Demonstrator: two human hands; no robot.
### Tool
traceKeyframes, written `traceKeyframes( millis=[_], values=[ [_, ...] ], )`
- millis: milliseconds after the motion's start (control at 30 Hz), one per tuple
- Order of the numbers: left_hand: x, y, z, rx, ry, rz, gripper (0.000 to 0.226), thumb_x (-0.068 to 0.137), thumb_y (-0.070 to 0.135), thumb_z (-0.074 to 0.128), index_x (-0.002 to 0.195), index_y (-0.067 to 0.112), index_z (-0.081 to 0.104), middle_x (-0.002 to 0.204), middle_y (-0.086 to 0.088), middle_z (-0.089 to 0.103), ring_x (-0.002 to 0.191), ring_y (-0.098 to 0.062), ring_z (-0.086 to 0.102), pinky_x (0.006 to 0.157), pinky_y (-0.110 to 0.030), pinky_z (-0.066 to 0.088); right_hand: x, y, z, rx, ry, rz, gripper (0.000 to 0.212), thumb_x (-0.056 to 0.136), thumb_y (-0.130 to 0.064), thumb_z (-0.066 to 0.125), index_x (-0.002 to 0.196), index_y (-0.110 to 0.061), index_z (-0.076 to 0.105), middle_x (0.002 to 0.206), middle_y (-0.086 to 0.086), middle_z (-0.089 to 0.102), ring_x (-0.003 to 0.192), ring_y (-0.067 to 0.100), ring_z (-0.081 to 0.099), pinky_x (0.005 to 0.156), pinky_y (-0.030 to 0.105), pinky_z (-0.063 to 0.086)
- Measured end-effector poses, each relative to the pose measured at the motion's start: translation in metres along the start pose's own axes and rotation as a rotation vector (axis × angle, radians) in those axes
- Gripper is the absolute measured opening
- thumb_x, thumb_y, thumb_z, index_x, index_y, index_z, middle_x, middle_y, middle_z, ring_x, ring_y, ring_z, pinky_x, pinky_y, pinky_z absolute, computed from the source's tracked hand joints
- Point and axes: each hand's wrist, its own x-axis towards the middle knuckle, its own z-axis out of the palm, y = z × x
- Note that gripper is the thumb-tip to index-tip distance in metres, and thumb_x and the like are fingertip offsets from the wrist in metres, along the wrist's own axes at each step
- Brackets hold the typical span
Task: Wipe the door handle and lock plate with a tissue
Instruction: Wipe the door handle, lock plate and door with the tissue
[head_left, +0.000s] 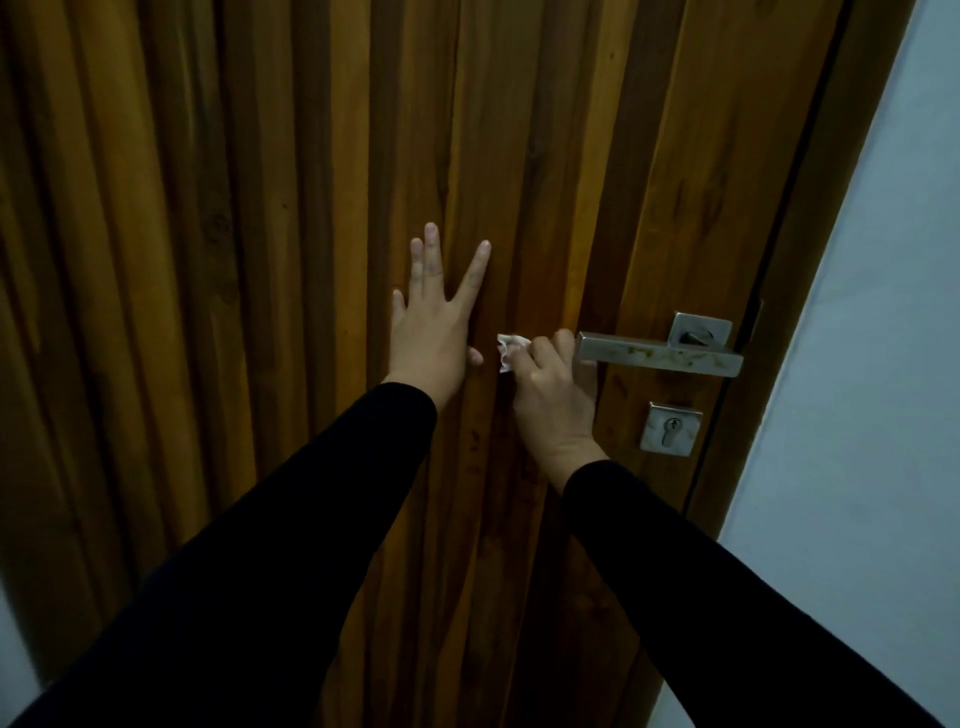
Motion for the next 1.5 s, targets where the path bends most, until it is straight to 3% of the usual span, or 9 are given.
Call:
traceKeyframes(
  millis=[67,333,433,533,700,833,967,1267,1500],
  values=[
    [0.0,0.0,0.0,0.014,-0.003,0.001,0.12,0.073,0.027,0.077,0.144,0.035,-0.018,0.15,-0.015,-0.031,0.14,-0.033,-0.022,0.111,-0.056,0.013,-0.013,0.001,0.006,-0.065,-0.003,-0.062,0.015,0.074,-0.011,0.064,0.088,-0.013,0.07,0.078,0.004,0.063,0.086,0.025,0.05,0.076,0.041,0.034],
    [-0.001,0.001,0.001,0.043,0.01,-0.016,0.12,0.073,0.027,0.077,0.144,0.036,-0.02,0.151,-0.015,-0.028,0.14,-0.032,-0.02,0.111,-0.056,0.011,-0.054,-0.006,0.006,0.024,-0.141,-0.151,0.004,0.07,-0.01,0.067,0.072,-0.01,0.071,0.068,0.004,0.062,0.072,0.025,0.058,0.064,0.04,0.05],
    [-0.002,0.003,0.0,0.055,0.003,-0.026,0.12,0.073,0.028,0.077,0.144,0.036,-0.02,0.151,-0.015,-0.028,0.14,-0.032,-0.019,0.111,-0.056,0.01,-0.058,0.001,0.001,0.241,-0.184,-0.053,0.018,0.066,-0.001,0.073,0.08,-0.012,0.073,0.07,0.005,0.062,0.068,0.024,0.058,0.06,0.036,0.05],
    [-0.004,0.009,-0.003,0.071,-0.012,-0.049,0.12,0.074,0.028,0.076,0.144,0.034,-0.02,0.151,-0.016,-0.028,0.14,-0.033,-0.019,0.111,-0.056,0.008,-0.061,0.014,-0.015,0.429,-0.084,0.109,0.02,0.08,-0.009,0.056,0.091,-0.01,0.072,0.075,0.007,0.062,0.066,0.02,0.058,0.052,0.023,0.044],
    [-0.016,0.023,0.002,0.052,-0.047,0.031,0.12,0.073,0.022,0.077,0.145,0.03,-0.018,0.152,-0.007,-0.03,0.14,-0.026,-0.021,0.11,-0.057,0.0,-0.044,0.039,-0.034,0.487,0.024,0.364,0.019,0.086,-0.001,0.058,0.102,-0.004,0.069,0.099,0.014,0.063,0.088,0.024,0.06,0.076,0.028,0.049],
    [-0.02,0.042,0.011,0.075,-0.062,0.157,0.119,0.073,0.027,0.076,0.146,0.028,-0.017,0.15,-0.001,-0.032,0.14,-0.024,-0.023,0.109,-0.057,-0.002,-0.025,0.044,-0.041,0.411,-0.015,0.423,0.018,0.09,-0.002,0.051,0.091,0.003,0.067,0.096,0.019,0.063,0.091,0.031,0.058,0.081,0.038,0.047],
    [-0.015,0.049,0.018,0.093,-0.066,0.179,0.12,0.073,0.037,0.075,0.145,0.024,-0.02,0.153,0.0,-0.027,0.14,-0.023,-0.023,0.11,-0.056,-0.001,-0.017,0.043,-0.032,0.32,-0.086,0.259,0.024,0.093,-0.005,0.042,0.088,0.0,0.065,0.083,0.017,0.067,0.081,0.032,0.063,0.071,0.039,0.05],
    [-0.016,0.054,0.02,0.075,-0.073,0.143,0.117,0.075,0.036,0.073,0.145,0.023,-0.02,0.155,-0.001,-0.021,0.14,-0.023,-0.023,0.11,-0.058,0.0,-0.049,0.041,-0.019,0.165,-0.111,0.103,0.014,0.076,0.0,0.061,0.088,0.001,0.07,0.085,0.018,0.066,0.083,0.033,0.064,0.067,0.036,0.055],
    [-0.018,0.058,0.019,0.09,-0.073,0.119,0.119,0.074,0.035,0.074,0.145,0.023,-0.02,0.155,-0.001,-0.021,0.14,-0.024,-0.023,0.11,-0.059,0.008,-0.069,0.046,-0.019,0.292,-0.225,0.067,0.018,0.068,0.01,0.068,0.083,0.001,0.07,0.087,0.017,0.064,0.082,0.032,0.061,0.061,0.036,0.055]
  ],
)
